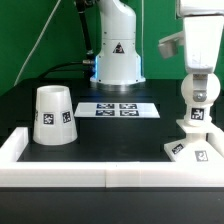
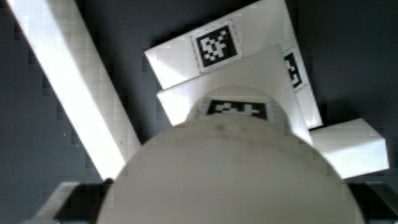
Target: Assemble lamp
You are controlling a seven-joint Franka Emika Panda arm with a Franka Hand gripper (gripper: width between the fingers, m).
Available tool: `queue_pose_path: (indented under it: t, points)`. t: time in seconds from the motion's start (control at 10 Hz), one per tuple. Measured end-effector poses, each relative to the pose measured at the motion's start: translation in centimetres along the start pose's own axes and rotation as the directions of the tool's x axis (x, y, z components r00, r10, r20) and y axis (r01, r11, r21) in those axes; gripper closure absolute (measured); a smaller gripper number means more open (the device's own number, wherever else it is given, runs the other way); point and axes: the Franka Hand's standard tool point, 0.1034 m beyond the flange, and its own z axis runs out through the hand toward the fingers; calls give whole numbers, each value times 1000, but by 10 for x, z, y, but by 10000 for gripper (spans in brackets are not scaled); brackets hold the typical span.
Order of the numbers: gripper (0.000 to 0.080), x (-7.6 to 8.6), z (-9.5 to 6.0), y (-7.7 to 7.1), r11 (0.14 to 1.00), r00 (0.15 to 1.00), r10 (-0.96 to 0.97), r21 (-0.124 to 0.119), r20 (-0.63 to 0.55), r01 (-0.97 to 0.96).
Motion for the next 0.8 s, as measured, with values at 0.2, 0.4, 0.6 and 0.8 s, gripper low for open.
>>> queue_pose_path:
  t: [0.2,0.4,0.6,0.8]
  points:
    - [224,-2,0,-3,956,956,293,-1,-19,-293]
    - [223,0,0,-1,870,870,492,4,-37,-492]
    - [223,2,0,0,763,762,646,15,-49,-646]
    - [223,1,-1,2,695,693,719,19,-50,-719]
